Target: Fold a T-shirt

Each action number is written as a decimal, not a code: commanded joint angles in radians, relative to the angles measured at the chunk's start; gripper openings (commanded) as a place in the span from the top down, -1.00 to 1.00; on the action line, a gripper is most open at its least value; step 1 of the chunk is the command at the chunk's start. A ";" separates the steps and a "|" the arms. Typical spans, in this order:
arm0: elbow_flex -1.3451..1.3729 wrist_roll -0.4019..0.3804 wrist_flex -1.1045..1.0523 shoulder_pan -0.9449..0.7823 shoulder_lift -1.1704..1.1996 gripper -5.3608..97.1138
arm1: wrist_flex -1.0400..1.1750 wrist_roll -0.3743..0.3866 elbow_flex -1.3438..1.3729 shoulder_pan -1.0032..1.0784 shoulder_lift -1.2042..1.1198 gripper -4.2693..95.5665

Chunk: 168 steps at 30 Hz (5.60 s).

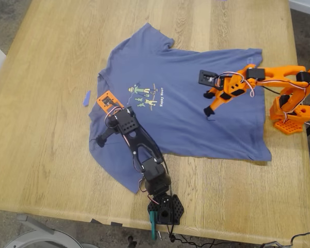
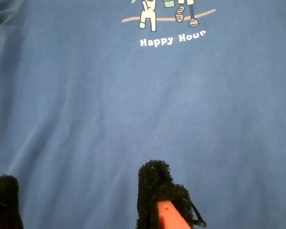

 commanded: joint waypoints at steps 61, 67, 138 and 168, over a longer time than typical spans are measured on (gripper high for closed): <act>-1.615 0.117 0.017 -0.146 -1.459 0.38 | -0.348 0.098 -0.166 -0.098 -0.456 0.34; -1.614 0.087 0.061 -0.147 -1.448 0.76 | -0.351 0.110 -0.144 -0.106 -0.459 0.35; -1.615 0.060 0.434 0.097 -1.140 0.89 | -0.446 0.410 -0.301 -0.356 -0.859 0.54; -1.614 0.051 0.483 0.215 -0.900 0.90 | -0.215 0.367 -0.190 -0.210 -0.577 0.92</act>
